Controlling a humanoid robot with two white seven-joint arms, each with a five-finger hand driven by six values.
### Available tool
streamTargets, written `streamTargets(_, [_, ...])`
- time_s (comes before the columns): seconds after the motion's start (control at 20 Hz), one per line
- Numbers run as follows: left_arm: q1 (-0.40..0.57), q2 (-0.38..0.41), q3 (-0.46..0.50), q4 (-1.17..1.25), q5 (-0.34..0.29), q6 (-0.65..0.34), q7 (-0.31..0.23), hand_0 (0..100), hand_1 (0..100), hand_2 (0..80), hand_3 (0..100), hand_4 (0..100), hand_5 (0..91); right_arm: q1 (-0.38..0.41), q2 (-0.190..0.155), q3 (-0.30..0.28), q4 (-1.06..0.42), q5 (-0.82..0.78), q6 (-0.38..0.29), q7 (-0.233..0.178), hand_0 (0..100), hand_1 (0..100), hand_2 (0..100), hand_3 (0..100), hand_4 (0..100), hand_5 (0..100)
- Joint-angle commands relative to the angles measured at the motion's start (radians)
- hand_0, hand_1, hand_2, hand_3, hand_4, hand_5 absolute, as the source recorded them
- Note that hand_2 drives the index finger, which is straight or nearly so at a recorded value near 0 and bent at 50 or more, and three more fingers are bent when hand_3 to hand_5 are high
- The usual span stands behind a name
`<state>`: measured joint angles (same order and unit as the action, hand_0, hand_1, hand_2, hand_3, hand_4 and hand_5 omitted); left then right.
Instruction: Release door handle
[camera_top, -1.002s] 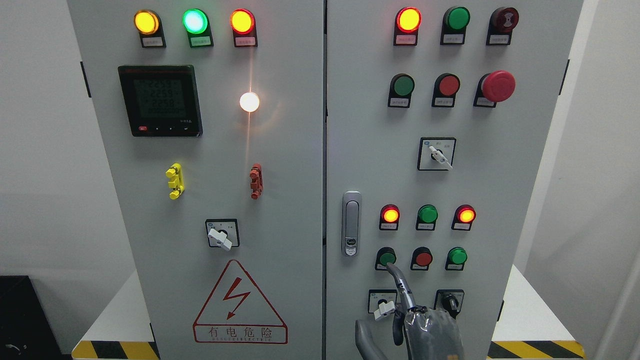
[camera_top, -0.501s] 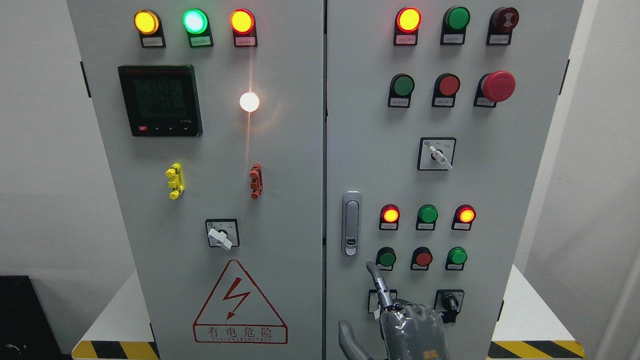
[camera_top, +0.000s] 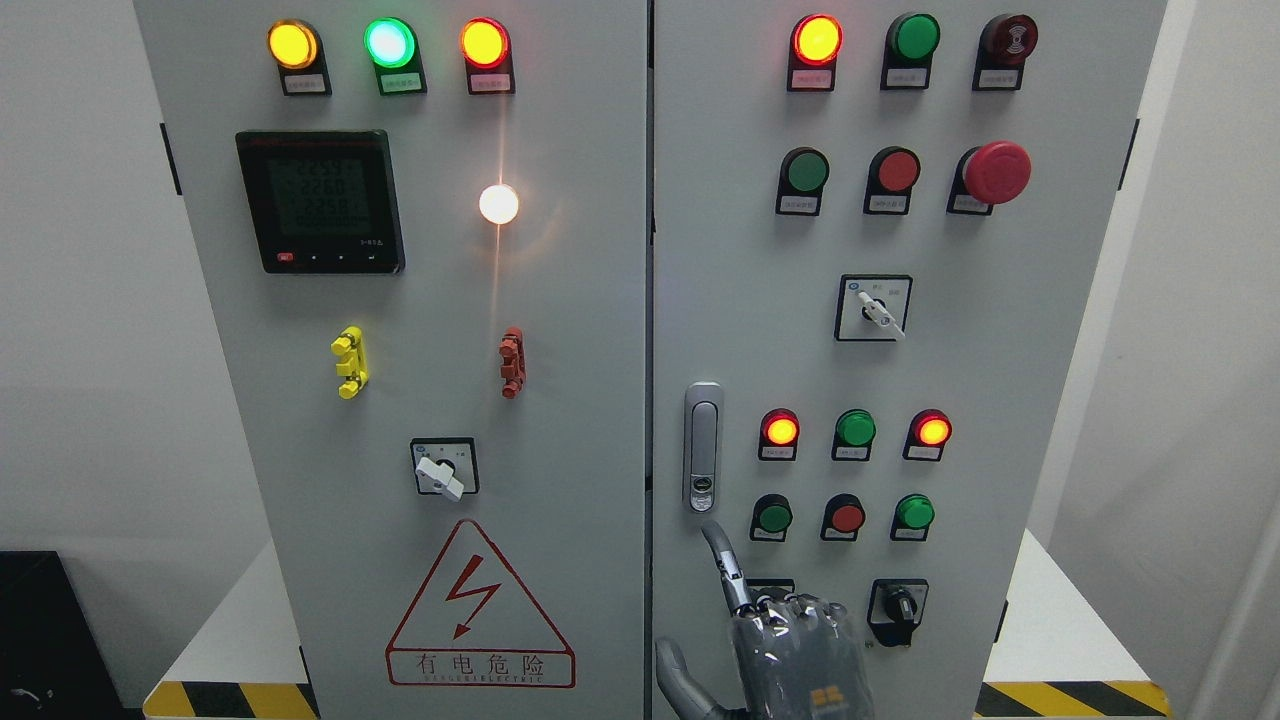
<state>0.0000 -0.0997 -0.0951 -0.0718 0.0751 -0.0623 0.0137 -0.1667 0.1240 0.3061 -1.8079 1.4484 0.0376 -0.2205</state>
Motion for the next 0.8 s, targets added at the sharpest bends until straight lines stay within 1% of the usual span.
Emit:
streamTargets(0.0, [0.017,0.000,0.000,0.000,0.000,-0.001,0.000,12,56,0.0,0,0,0.0,-0.025,0.002,0.011,0.053,0.029,0.011,0.000,37,23,3,100,100,100])
streamTargets(0.2, [0.017,0.000,0.000,0.000,0.000,-0.001,0.000,12,56,0.0,0,0,0.0,-0.050,0.002,0.008,0.067,0.029,0.037,0.000,37,23,3,100,100,100])
streamTargets(0.75, [0.017,0.000,0.000,0.001,0.000,-0.001,0.000,12,56,0.0,0,0,0.0,-0.085,0.002,0.004,0.088,0.033,0.041,0.007,37,23,4,100,100,100])
